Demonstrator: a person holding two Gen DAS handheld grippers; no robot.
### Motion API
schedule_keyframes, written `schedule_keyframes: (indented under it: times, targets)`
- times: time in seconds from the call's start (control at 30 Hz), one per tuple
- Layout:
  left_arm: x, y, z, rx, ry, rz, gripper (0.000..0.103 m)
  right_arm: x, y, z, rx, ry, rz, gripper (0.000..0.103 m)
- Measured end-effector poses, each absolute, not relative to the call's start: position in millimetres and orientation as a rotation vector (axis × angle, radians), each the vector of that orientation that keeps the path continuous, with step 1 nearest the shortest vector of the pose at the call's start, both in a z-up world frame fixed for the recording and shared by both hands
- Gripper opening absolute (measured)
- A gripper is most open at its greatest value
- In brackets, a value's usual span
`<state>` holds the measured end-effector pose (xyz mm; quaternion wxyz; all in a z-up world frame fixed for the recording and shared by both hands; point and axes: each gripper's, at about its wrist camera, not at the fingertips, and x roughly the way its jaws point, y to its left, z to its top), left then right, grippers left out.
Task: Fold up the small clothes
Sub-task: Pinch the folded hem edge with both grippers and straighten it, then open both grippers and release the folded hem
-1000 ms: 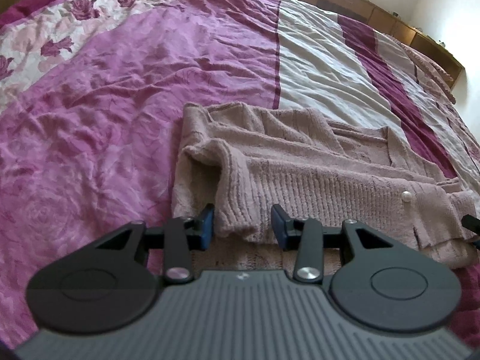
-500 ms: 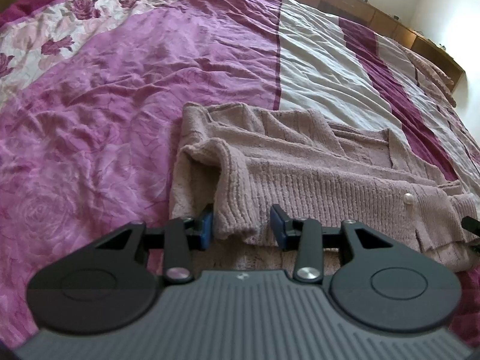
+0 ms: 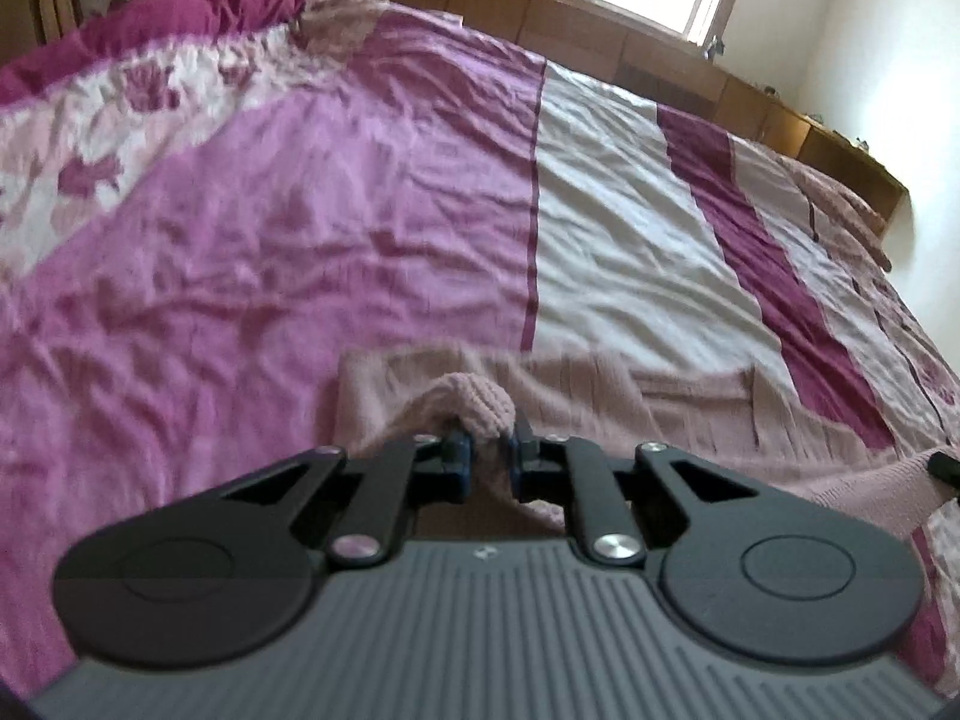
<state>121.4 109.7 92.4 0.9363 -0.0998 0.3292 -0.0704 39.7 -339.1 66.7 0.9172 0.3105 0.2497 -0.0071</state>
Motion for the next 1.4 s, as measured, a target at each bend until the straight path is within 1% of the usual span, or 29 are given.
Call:
schedule_keyframes:
  times: [0.17,0.3,0.4,0.47,0.5,0.53,0.57,0.6,0.63,0.67,0.73,0.8,1.1,1.4]
  targets:
    - [151.4,104.5,88.8,-0.178,0.671,-0.117,0.013,72.2,-336.7,70.3,0.573,0.514,-0.049,0.008]
    - [175.1,102.5,68.7,-0.165,0.727,-0.094,0.013,100.5,-334.7,55.9,0.544,0.557,-0.086,0.009]
    - [181.5,102.7,56.5,-0.158,0.753,-0.073,0.016,114.7,-337.0,39.0,0.565,0.597,-0.123,0.010]
    - [183.6,103.6,52.4,-0.155,0.765,-0.075,0.020,120.3,-339.3,29.5,0.590,0.622,-0.131,0.023]
    - [184.0,103.8,51.8,-0.149,0.767,-0.068,0.026,121.2,-339.9,26.0,0.596,0.627,-0.137,0.026]
    - [183.6,104.2,51.9,-0.140,0.768,-0.065,0.031,121.1,-340.3,24.0,0.598,0.624,-0.134,0.032]
    - [183.1,104.5,52.7,-0.135,0.768,-0.067,0.033,119.9,-340.1,22.9,0.600,0.617,-0.126,0.038]
    - [182.3,105.2,54.2,-0.135,0.765,-0.073,0.037,118.6,-340.0,22.9,0.602,0.610,-0.118,0.042]
    - [181.1,106.1,56.5,-0.140,0.762,-0.081,0.042,116.8,-339.7,23.8,0.601,0.604,-0.113,0.048]
    - [179.3,107.2,58.5,-0.144,0.757,-0.083,0.044,114.7,-338.8,26.0,0.597,0.596,-0.107,0.051]
    - [175.7,107.4,62.8,-0.143,0.747,-0.079,0.052,111.3,-336.0,31.0,0.570,0.585,-0.106,0.051]
    - [171.4,108.5,66.6,-0.135,0.737,-0.072,0.053,106.3,-332.2,36.3,0.538,0.579,-0.107,0.052]
    - [150.5,116.0,69.6,-0.118,0.746,-0.062,0.054,76.7,-311.0,41.5,0.420,0.608,-0.079,0.052]
    - [117.9,123.2,60.9,-0.079,0.831,-0.036,0.054,36.3,-323.7,42.0,0.453,0.632,-0.119,0.052]
